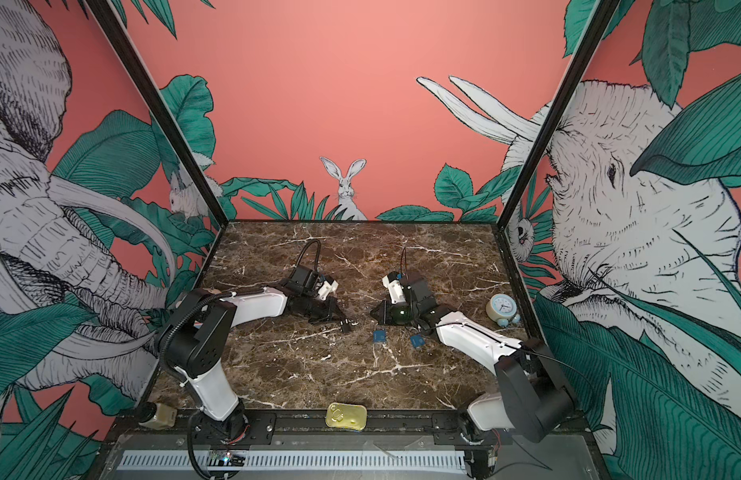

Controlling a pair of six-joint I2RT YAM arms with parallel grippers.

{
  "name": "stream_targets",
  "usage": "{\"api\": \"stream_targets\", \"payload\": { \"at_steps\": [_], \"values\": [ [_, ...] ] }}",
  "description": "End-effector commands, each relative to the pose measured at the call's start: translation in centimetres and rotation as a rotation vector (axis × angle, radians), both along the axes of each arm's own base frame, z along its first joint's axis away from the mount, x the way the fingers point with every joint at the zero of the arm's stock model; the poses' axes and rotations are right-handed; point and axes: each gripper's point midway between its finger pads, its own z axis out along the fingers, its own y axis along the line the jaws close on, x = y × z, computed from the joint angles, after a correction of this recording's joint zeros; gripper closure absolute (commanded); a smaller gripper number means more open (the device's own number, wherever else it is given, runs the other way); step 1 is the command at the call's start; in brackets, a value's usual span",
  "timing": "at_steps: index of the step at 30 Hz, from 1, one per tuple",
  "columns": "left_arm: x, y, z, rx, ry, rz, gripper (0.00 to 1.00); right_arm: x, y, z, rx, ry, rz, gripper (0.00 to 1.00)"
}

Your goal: Lock with the key

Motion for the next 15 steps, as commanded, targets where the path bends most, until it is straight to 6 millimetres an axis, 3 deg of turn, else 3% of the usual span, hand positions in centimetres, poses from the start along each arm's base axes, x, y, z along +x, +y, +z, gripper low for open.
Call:
{"api": "stream_targets", "payload": {
  "at_steps": [1,8,15],
  "values": [
    [0.5,0.0,0.1,0.029,-0.022,0.002,1.0,0.1,0.5,-0.5,-0.014,-0.025,0.006,1.0],
    [1.0,0.8,-0.8,0.08,-0.025,0.045,0.79,-0.2,1.1,-1.4,-0.059,-0.02,0.004,1.0],
    [1.8,2.2,-1.2,0.107,-0.043,0.123,0.74,-0.5,1.9,-2.4,-0.122,-0.019,-0.013,1.0]
  ]
}}
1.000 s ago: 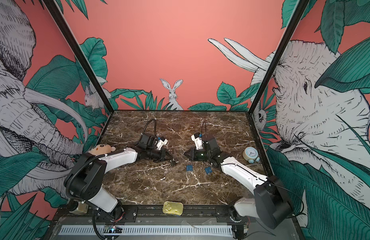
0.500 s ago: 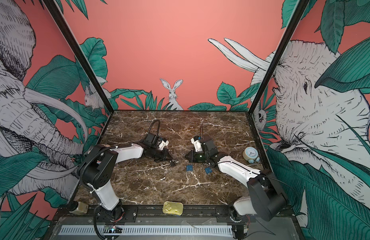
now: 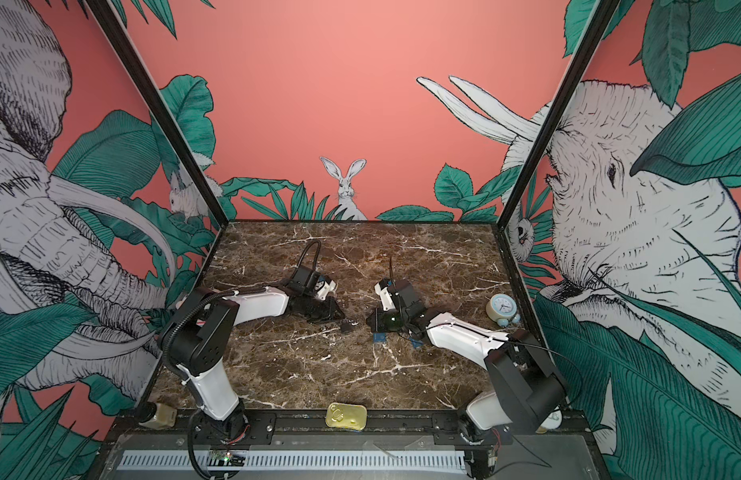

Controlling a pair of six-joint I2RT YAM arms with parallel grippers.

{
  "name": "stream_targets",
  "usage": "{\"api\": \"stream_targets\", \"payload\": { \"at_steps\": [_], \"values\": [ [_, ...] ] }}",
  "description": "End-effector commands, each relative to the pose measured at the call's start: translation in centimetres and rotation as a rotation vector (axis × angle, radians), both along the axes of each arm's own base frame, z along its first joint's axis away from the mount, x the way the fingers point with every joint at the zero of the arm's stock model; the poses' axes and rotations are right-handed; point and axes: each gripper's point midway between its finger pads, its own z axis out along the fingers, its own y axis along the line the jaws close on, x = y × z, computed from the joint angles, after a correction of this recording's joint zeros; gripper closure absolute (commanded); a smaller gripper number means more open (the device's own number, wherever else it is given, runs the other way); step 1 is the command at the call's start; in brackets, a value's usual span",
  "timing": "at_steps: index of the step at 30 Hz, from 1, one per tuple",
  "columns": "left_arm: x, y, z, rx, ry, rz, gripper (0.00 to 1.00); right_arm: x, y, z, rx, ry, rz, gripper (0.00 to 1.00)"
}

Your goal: Lock with the key

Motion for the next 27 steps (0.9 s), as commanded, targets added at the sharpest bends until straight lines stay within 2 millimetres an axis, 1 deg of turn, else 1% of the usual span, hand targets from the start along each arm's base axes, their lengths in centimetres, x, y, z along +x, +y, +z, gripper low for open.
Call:
{"api": "stream_targets", "payload": {
  "at_steps": [1,5,9,12,14,17,22,27],
  "values": [
    [0.6,1.2,0.2,0.01,-0.025,0.063,0.74,0.6,0.6,0.0,-0.034,-0.027,-0.027,1.0],
    [0.9,1.7,1.4,-0.022,-0.059,0.089,0.73,0.6,1.3,-0.8,-0.063,-0.021,-0.043,1.0],
    [1.3,2.3,3.4,-0.053,-0.119,0.114,0.73,0.8,2.5,-1.6,-0.063,-0.014,-0.058,1.0],
    [1.4,3.0,4.9,-0.07,-0.161,0.133,0.72,1.3,2.9,-2.1,-0.065,-0.007,-0.086,1.0],
    [1.3,3.4,5.7,-0.08,-0.181,0.141,0.72,1.6,3.1,-3.2,-0.071,0.011,-0.108,1.0],
    [1.1,3.8,6.7,-0.094,-0.204,0.147,0.72,2.1,3.6,-3.7,-0.055,0.022,-0.128,1.0],
    [0.7,4.4,7.3,-0.098,-0.214,0.145,0.71,2.6,4.4,-4.6,-0.042,0.044,-0.135,1.0],
    [0.5,4.6,7.2,-0.104,-0.214,0.15,0.71,2.7,5.1,-4.9,-0.022,0.062,-0.129,1.0]
  ]
}}
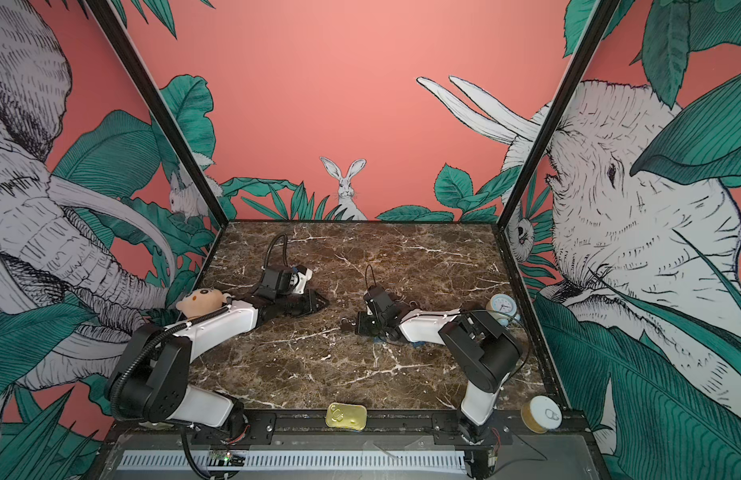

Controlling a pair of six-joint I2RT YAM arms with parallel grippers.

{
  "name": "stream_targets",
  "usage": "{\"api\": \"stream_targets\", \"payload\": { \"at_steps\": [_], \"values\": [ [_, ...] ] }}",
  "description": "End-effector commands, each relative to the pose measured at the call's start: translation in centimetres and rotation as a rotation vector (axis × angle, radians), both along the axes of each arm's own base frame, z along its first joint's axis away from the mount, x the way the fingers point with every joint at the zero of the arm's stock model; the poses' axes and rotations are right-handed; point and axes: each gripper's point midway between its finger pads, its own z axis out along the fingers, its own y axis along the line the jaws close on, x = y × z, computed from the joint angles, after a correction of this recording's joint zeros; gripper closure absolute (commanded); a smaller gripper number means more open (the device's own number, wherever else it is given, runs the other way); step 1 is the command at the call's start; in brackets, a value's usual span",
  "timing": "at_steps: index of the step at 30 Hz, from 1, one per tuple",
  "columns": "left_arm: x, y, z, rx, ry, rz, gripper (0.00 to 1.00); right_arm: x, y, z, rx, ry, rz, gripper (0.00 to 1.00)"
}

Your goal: Lock with the key

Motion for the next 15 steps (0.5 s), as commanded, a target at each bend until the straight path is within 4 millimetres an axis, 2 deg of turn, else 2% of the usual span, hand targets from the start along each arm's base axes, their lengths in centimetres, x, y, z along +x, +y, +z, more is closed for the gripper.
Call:
{"api": "stream_targets", "payload": {
  "at_steps": [1,5,9,15],
  "values": [
    [-0.21,0.28,0.5,-0.011,-0.015,0.0,0.71,0.75,1.53,1.15,0.056,-0.026,-0.002,1.0],
    [-0.29,0.36,0.27,-0.013,-0.01,0.001,0.71,0.68,1.67,0.89,0.054,-0.019,-0.001,0.99],
    [-0.31,0.45,0.18,-0.016,-0.008,0.003,0.71,0.42,1.72,0.54,0.051,-0.009,0.004,0.89],
    [-0.42,0.49,0.14,-0.019,-0.007,0.004,0.71,0.37,1.45,0.88,0.043,-0.019,0.003,0.86]
  ]
}}
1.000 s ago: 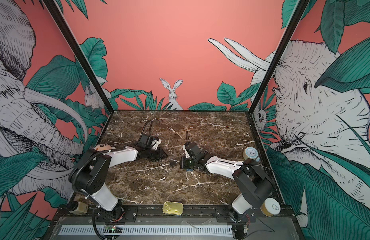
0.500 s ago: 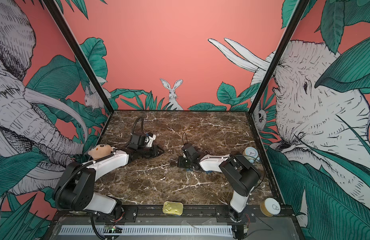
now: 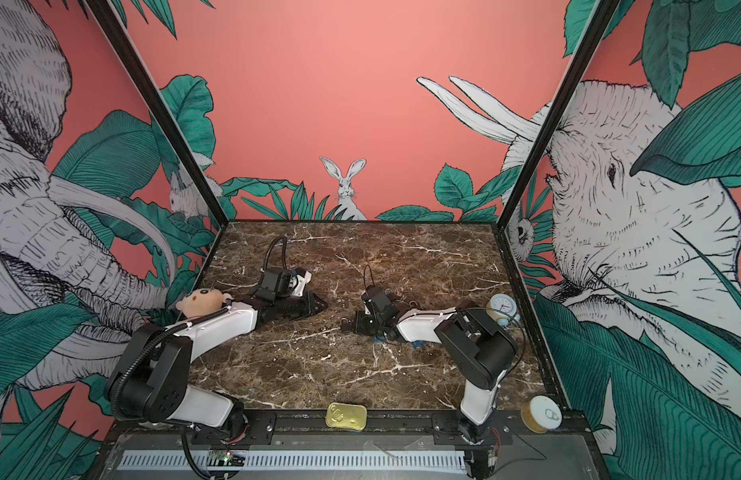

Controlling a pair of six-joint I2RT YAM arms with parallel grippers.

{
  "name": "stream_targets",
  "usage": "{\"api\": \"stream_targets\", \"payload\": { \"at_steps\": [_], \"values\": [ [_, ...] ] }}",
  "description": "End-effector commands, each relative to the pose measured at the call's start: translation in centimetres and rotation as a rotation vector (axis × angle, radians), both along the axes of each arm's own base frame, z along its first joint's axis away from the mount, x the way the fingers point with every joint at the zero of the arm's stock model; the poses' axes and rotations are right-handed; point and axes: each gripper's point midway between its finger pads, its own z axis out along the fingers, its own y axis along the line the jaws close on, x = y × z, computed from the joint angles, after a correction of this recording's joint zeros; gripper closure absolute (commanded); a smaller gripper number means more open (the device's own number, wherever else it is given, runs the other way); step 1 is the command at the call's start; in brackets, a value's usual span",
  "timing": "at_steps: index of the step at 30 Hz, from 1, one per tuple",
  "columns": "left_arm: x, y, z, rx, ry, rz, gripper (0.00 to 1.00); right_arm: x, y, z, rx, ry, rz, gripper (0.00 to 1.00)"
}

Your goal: Lock with the key

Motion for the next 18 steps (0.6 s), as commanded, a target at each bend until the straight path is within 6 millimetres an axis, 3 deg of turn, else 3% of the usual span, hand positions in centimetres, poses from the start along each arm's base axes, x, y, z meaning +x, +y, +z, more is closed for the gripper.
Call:
{"api": "stream_targets", "payload": {
  "at_steps": [1,14,18],
  "values": [
    [-0.1,0.2,0.6,-0.018,-0.022,0.005,0.71,0.4,0.6,1.1,0.014,-0.034,0.005,0.85],
    [0.2,0.6,1.9,-0.021,-0.065,0.023,0.71,0.4,-1.0,5.2,-0.057,-0.131,0.027,0.8],
    [0.4,1.0,2.5,-0.009,-0.092,0.04,0.71,0.5,-1.9,7.5,-0.09,-0.192,0.032,0.78]
  ]
}}
